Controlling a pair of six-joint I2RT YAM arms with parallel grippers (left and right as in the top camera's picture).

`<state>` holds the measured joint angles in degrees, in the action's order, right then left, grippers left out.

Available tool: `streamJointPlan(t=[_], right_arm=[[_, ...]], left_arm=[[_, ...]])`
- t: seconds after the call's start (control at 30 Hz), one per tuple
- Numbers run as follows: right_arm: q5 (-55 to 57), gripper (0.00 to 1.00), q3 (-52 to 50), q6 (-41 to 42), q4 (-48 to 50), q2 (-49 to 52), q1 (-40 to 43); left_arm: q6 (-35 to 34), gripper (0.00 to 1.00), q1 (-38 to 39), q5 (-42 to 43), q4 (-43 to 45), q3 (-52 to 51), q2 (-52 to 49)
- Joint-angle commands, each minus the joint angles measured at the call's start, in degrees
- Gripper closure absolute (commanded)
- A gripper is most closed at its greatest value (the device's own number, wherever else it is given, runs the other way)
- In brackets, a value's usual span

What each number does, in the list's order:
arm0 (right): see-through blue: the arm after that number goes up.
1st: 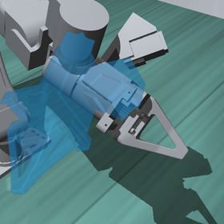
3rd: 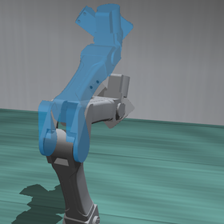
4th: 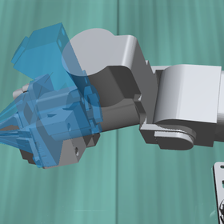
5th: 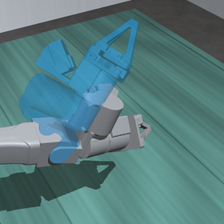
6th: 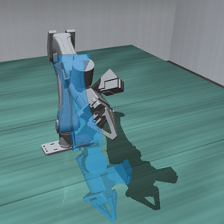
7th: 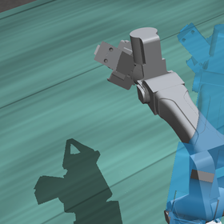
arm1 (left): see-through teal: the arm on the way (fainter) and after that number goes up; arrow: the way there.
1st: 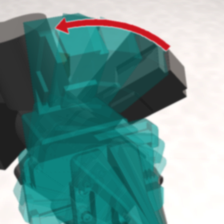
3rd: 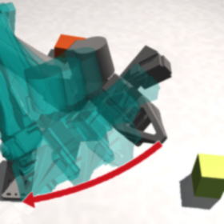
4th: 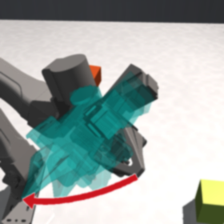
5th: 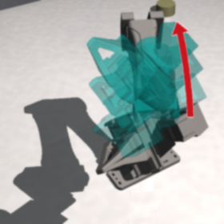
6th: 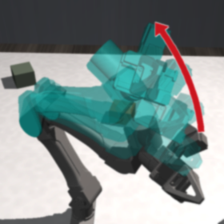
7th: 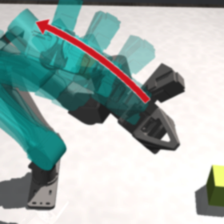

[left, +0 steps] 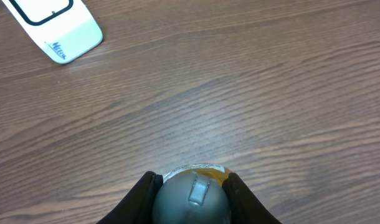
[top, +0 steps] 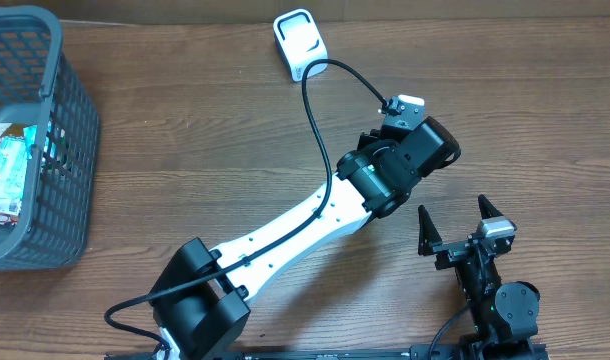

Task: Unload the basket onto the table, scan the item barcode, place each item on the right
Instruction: 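Carry the bottle toward the white scanner and hold it there, then set the bottle upright on the table and release it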

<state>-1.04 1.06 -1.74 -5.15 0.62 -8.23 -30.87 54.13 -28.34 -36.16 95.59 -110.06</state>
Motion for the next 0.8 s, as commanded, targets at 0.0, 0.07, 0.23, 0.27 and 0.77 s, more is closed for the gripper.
streamJointPlan(t=[0.0, 0.07, 0.23, 0.27, 0.77], right_arm=[[0.5, 0.0, -0.6, -0.2, 0.3, -0.4, 0.3], [0.5, 0.0, -0.6, -0.2, 0.3, -0.4, 0.3], [0.5, 0.0, -0.6, -0.2, 0.3, -0.4, 0.3], [0.5, 0.0, -0.6, -0.2, 0.3, -0.4, 0.3], [0.5, 0.0, -0.6, -0.2, 0.3, -0.4, 0.3]], left_arm=[[0.9, 0.74, -0.2, -3.6, 2.4, 0.1, -3.2], [0.9, 0.73, -0.2, -3.7, 2.6, 0.1, -3.7], [0.8, 0.71, -0.2, -3.6, 3.0, 0.1, -3.8], [0.8, 0.71, -0.2, -3.6, 3.0, 0.1, -3.8], [1.5, 0.0, -0.5, -3.5, 1.3, 1.2, -2.1]])
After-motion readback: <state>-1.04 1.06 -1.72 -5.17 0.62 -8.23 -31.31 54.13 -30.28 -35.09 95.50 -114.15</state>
